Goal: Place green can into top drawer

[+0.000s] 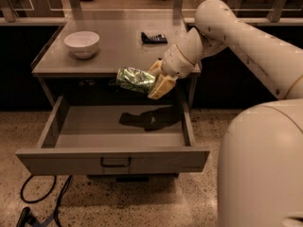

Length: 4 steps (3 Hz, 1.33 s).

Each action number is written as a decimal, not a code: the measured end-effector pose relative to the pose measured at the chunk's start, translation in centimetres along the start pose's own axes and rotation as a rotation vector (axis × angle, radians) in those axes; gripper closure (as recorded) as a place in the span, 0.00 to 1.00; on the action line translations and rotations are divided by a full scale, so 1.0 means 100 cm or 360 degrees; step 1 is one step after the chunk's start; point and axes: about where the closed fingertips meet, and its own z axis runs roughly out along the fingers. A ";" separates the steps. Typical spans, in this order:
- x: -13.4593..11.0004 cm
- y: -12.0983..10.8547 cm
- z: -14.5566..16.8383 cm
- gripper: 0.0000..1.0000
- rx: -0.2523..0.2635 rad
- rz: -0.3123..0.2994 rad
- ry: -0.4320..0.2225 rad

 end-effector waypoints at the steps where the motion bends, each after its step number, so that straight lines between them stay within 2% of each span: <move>1: 0.008 0.010 0.048 1.00 0.0006 0.0012 0.0123; 2: 0.019 0.021 0.062 1.00 -0.0027 0.0045 0.0133; 3: 0.024 0.022 0.070 1.00 -0.0089 0.0015 0.0059; 4: 0.050 0.035 0.091 1.00 -0.0141 0.0016 0.0001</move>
Offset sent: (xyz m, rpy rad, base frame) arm -0.0062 0.0207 -0.0340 -0.0624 -0.0176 -0.0183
